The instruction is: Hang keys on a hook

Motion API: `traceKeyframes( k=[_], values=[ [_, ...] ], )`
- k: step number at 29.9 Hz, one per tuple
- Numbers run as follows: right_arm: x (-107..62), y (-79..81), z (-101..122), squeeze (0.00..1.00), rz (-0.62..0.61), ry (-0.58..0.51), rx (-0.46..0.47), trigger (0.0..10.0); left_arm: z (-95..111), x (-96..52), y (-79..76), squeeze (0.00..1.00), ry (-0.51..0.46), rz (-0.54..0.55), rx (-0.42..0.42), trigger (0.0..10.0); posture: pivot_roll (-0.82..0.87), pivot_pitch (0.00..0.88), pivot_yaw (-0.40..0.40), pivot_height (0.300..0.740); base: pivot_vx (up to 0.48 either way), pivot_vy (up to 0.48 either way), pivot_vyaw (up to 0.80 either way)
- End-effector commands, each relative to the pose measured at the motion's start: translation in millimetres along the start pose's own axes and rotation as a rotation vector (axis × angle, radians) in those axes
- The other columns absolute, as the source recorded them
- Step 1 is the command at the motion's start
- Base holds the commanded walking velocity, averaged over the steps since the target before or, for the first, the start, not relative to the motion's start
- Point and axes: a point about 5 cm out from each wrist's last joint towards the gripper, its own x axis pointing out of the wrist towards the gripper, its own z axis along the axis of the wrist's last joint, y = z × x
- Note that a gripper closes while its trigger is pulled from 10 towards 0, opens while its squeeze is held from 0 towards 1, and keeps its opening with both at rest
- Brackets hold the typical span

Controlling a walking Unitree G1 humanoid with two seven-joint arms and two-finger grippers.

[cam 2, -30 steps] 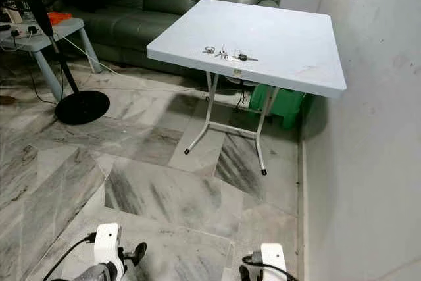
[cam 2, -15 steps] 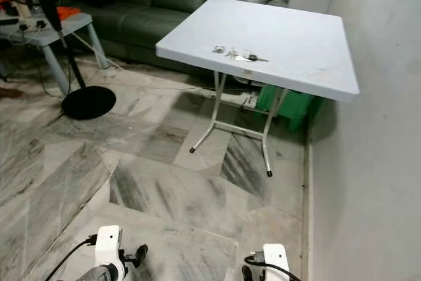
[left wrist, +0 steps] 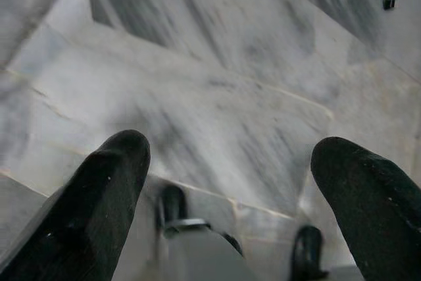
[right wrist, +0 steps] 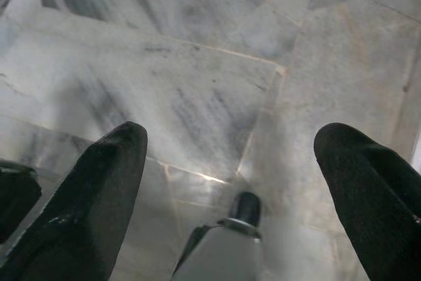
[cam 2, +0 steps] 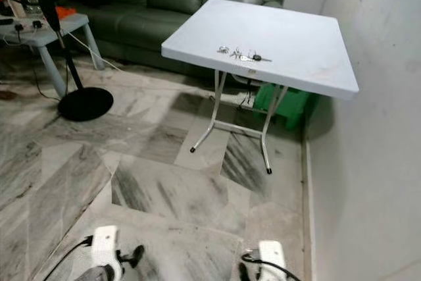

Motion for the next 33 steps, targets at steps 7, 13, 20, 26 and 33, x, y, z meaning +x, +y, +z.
traceKeyframes(
  k=[7,13,20,26,33],
  values=[
    [-1.6,-9.2,2.3,0.00,-0.025,-0.011,-0.004,10.0,1.1,1.9,-7.3,0.00,-0.003,-0.013,-0.013,10.0,0.04,0.000,-0.071,0.740,0.000,0.370,0.00],
    [-0.5,-9.2,6.4,0.00,-0.022,-0.024,-0.005,10.0,3.3,3.0,-8.2,0.00,-0.003,-0.001,-0.028,10.0,0.04,0.000,-0.071,0.740,0.000,0.000,0.00],
    [-0.4,-9.6,7.5,0.00,-0.021,-0.029,-0.005,10.0,5.4,4.0,-9.7,0.00,-0.007,-0.004,-0.045,10.0,0.04,0.000,-0.074,0.740,0.000,0.000,0.00],
    [0.9,-8.0,12.6,0.00,-0.012,-0.052,-0.005,10.0,11.2,5.1,-9.3,0.00,-0.030,-0.003,-0.065,10.0,0.04,0.000,-0.075,0.740,0.000,0.000,0.00],
    [4.1,-7.3,30.8,0.00,0.001,-0.130,0.006,10.0,30.3,8.4,-12.3,0.00,-0.105,-0.038,-0.098,10.0,0.04,0.000,-0.081,0.740,0.000,0.000,0.00]
  ],
)
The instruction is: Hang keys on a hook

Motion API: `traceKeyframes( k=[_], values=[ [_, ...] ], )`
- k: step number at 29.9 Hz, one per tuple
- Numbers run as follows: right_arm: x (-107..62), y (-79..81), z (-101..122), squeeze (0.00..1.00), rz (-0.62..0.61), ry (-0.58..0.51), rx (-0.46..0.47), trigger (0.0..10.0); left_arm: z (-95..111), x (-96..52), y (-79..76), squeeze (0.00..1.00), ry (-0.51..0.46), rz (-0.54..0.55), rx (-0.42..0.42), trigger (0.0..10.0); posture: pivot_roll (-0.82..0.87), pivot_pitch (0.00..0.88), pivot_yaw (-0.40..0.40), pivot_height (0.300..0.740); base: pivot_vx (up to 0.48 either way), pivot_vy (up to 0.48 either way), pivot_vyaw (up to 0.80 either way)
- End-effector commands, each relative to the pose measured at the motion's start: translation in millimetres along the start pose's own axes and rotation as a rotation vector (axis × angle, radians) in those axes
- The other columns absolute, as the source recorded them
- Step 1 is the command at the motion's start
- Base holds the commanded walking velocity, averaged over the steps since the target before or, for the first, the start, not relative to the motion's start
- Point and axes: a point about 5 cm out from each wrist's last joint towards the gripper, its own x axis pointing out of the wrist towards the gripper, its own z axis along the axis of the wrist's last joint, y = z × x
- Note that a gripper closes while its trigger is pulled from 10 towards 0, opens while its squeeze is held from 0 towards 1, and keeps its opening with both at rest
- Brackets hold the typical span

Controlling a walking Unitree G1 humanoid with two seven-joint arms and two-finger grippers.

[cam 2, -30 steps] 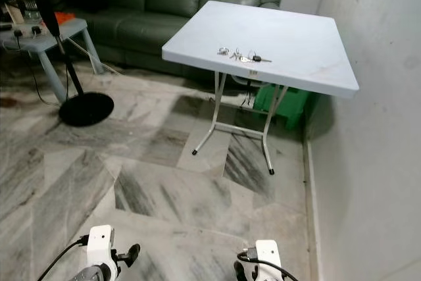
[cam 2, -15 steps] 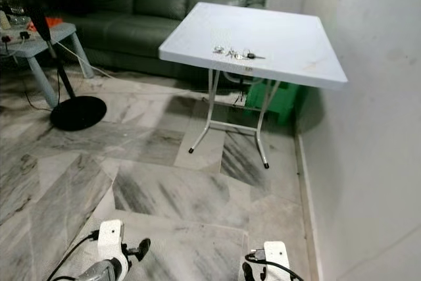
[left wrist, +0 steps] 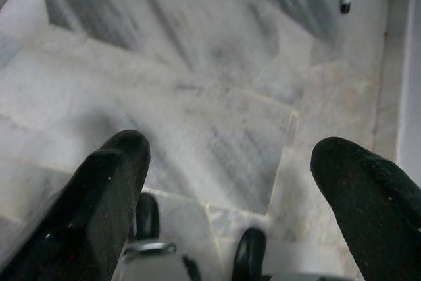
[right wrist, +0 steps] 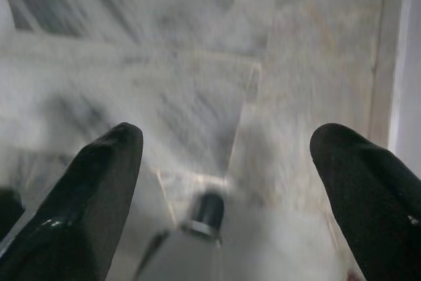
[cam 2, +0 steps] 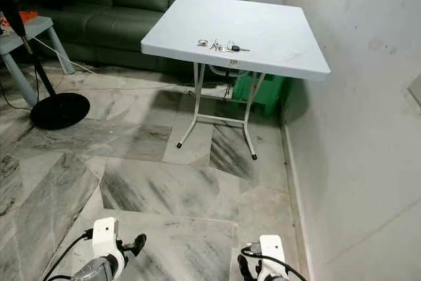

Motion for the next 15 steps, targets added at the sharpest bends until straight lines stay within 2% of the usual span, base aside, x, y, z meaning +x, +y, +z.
traceKeyframes(
  k=[1,4,6,10,15],
  values=[
    [2.7,-2.4,15.8,0.00,0.001,-0.079,0.019,10.0,17.7,3.8,-4.9,0.00,-0.071,-0.043,0.017,10.0,0.04,0.000,-0.081,0.740,0.000,0.000,0.00],
    [4.1,-2.6,23.4,0.00,0.006,-0.114,0.021,10.0,26.7,5.2,-6.9,0.00,-0.108,-0.064,0.024,10.0,0.04,0.000,-0.079,0.740,0.000,0.000,0.00],
    [6.1,-3.2,38.8,0.00,0.017,-0.188,0.021,10.0,41.9,6.8,-9.5,0.00,-0.173,-0.092,0.039,10.0,0.04,0.000,-0.077,0.740,0.000,0.000,0.00],
    [6.7,-3.8,53.1,0.00,0.028,-0.264,0.018,10.0,54.5,7.7,-13.8,0.00,-0.235,-0.121,0.040,10.0,0.04,0.000,-0.074,0.740,0.000,0.000,0.00],
    [2.7,-3.2,73.3,0.00,0.024,-0.425,-0.021,10.0,72.9,6.2,-24.8,0.00,-0.364,-0.178,0.076,10.0,0.03,0.000,-0.066,0.740,0.000,0.000,0.00]
  ],
)
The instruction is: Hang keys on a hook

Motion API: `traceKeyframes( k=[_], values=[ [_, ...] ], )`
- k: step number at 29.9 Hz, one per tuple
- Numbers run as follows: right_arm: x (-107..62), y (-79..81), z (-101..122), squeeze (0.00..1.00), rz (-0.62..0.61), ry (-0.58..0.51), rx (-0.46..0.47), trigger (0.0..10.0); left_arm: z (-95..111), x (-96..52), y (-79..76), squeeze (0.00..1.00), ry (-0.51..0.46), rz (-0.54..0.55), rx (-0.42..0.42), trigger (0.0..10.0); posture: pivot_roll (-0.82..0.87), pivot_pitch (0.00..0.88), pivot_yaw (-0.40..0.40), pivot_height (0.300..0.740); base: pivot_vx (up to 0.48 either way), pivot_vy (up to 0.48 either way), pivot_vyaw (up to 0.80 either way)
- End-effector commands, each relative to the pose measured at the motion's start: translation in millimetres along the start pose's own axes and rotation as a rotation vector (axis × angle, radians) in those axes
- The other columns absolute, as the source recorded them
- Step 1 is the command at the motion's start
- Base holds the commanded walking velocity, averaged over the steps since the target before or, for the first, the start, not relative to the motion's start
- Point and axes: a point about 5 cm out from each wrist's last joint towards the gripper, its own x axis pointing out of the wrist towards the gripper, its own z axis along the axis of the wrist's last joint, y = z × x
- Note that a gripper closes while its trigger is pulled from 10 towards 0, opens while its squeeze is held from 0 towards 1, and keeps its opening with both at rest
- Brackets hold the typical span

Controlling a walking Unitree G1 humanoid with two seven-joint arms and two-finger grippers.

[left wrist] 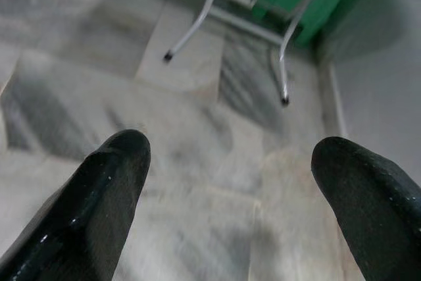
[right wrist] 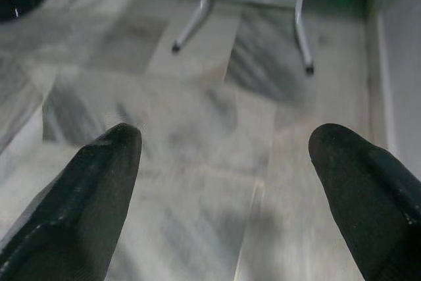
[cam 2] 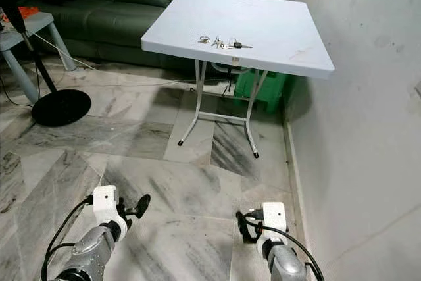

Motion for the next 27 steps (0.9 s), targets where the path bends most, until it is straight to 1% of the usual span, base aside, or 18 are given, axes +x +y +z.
traceKeyframes(
  k=[1,2,4,5,8,10,12,14,15,17,18,19,20,21,22,27],
  values=[
    [1.1,-1.8,10.1,0.00,-0.008,-0.076,-0.004,10.0,10.8,3.3,-4.5,0.00,-0.063,-0.030,0.027,10.0,0.03,0.000,-0.066,0.740,0.000,0.000,0.00],
    [0.7,-0.8,13.6,0.00,-0.001,-0.114,-0.001,10.0,13.6,3.3,-6.7,0.00,-0.091,-0.048,0.037,10.0,0.03,0.000,-0.067,0.740,0.000,0.000,0.00],
    [0.1,3.1,17.6,0.00,0.053,-0.161,0.052,10.0,17.8,2.8,-10.0,0.00,-0.134,-0.071,0.044,10.0,0.03,0.000,-0.065,0.740,0.000,0.000,0.00],
    [-1.0,4.7,21.8,0.00,0.065,-0.204,0.063,10.0,21.1,2.0,-12.3,0.00,-0.168,-0.087,0.049,10.0,0.02,0.000,-0.065,0.740,0.000,0.000,0.00],
    [-3.1,6.9,30.9,0.00,0.061,-0.282,0.069,10.0,26.8,0.0,-16.1,0.00,-0.224,-0.112,0.050,10.0,0.02,0.000,-0.063,0.740,0.000,0.000,0.00],
    [-5.5,12.4,52.1,0.00,0.064,-0.405,0.081,10.0,34.8,-4.0,-22.2,0.00,-0.293,-0.147,0.045,10.0,0.02,0.000,-0.065,0.740,0.000,0.000,0.00],
    [-5.5,16.0,62.6,0.00,0.067,-0.449,0.075,10.0,39.7,-5.3,-25.7,0.00,-0.324,-0.158,0.041,10.0,0.02,0.000,-0.065,0.740,0.000,0.000,0.00],
    [-5.8,17.4,66.0,0.00,0.070,-0.464,0.071,10.0,41.4,-5.9,-27.0,0.00,-0.334,-0.163,0.037,10.0,0.01,0.000,-0.063,0.740,0.000,0.000,0.00],
    [-7.2,21.5,77.3,0.00,0.087,-0.512,0.061,10.0,47.6,-7.7,-32.2,0.00,-0.369,-0.180,0.035,10.0,0.02,0.000,-0.067,0.740,0.000,0.000,0.00],
    [-9.6,28.2,93.1,0.00,0.117,-0.569,0.044,10.0,57.6,-9.9,-39.2,0.00,-0.411,-0.199,0.027,10.0,0.02,0.000,-0.069,0.740,0.000,0.000,0.00],
    [-10.3,30.3,97.7,0.00,0.126,-0.585,0.040,10.0,60.9,-10.6,-41.1,0.00,-0.423,-0.203,0.022,10.0,0.02,0.000,-0.069,0.740,0.000,0.000,0.00],
    [-10.8,32.1,103.7,0.00,0.130,-0.603,0.028,10.0,65.0,-10.4,-41.5,0.00,-0.433,-0.195,0.001,10.0,0.03,0.000,-0.069,0.740,0.000,0.000,0.00],
    [-10.8,32.1,103.7,0.00,0.130,-0.603,0.028,10.0,65.0,-10.4,-41.5,0.00,-0.433,-0.195,0.001,10.0,0.03,0.000,-0.069,0.740,0.000,0.000,0.00],
    [-12.4,33.8,109.3,0.00,0.134,-0.615,0.031,10.0,68.9,-11.1,-41.5,0.00,-0.437,-0.189,-0.024,10.0,0.03,0.000,-0.071,0.740,0.000,0.000,0.00],
    [-13.4,34.4,112.2,0.00,0.135,-0.620,0.033,10.0,71.3,-12.0,-41.8,0.00,-0.443,-0.188,-0.029,10.0,0.03,0.000,-0.073,0.740,0.000,0.000,0.00],
    [-15.6,35.6,117.9,0.00,0.140,-0.629,0.031,10.0,74.6,-14.2,-41.7,0.00,-0.452,-0.192,-0.018,10.0,0.03,0.000,-0.078,0.740,0.211,0.000,0.00]
  ],
)
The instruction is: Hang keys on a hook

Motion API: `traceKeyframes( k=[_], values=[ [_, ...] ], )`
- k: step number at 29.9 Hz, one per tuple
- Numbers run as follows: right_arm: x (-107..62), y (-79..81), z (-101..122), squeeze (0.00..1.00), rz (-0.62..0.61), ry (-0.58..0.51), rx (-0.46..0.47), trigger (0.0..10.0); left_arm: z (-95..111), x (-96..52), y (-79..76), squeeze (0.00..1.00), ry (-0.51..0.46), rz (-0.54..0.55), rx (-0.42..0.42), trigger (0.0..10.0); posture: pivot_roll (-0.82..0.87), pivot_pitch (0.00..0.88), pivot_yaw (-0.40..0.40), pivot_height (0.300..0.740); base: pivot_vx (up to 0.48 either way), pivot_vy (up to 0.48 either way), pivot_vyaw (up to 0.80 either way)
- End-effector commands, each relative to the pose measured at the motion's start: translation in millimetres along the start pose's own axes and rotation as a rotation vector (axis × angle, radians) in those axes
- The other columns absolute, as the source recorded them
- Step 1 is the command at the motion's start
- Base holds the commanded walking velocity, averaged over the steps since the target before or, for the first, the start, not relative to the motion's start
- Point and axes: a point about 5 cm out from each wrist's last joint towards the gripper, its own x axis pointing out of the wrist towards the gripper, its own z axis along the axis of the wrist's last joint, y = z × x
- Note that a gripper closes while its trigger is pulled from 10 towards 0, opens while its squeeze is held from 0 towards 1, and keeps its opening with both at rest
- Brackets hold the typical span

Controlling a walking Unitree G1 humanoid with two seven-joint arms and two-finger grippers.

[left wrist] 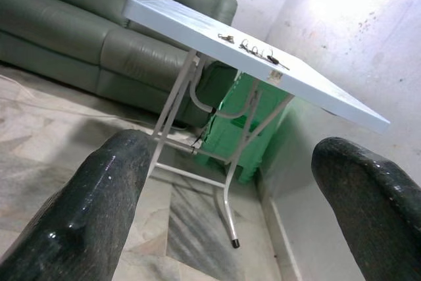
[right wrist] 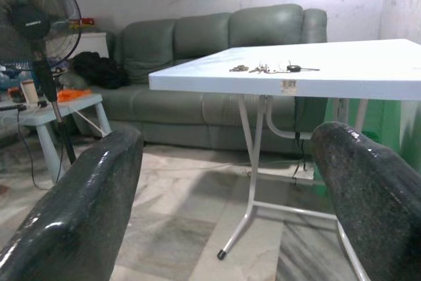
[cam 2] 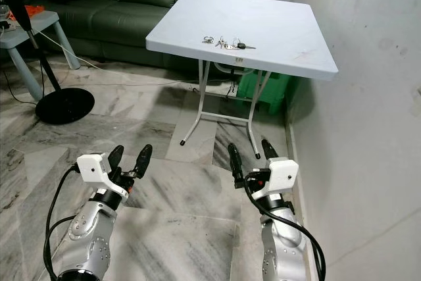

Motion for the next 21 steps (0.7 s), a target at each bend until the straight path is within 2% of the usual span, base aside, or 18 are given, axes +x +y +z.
traceKeyframes(
  k=[1,9,21],
  values=[
    [0.2,-1.1,4.9,0.00,0.005,0.001,-0.005,10.0,0.8,-1.1,-1.9,0.00,0.009,-0.005,0.001,10.0,0.03,0.000,-0.079,0.740,0.285,0.000,0.00],
    [-0.5,-2.9,6.5,0.00,0.013,0.043,0.011,10.0,3.2,-1.4,-0.4,0.00,0.038,-0.031,0.021,10.0,0.04,0.000,-0.088,0.740,0.288,0.000,0.00],
    [4.8,-2.8,10.1,0.00,0.026,0.063,0.001,10.0,8.2,0.2,-1.3,0.00,0.041,-0.023,0.003,10.0,0.05,0.000,-0.086,0.740,0.322,0.000,0.00]
  ],
)
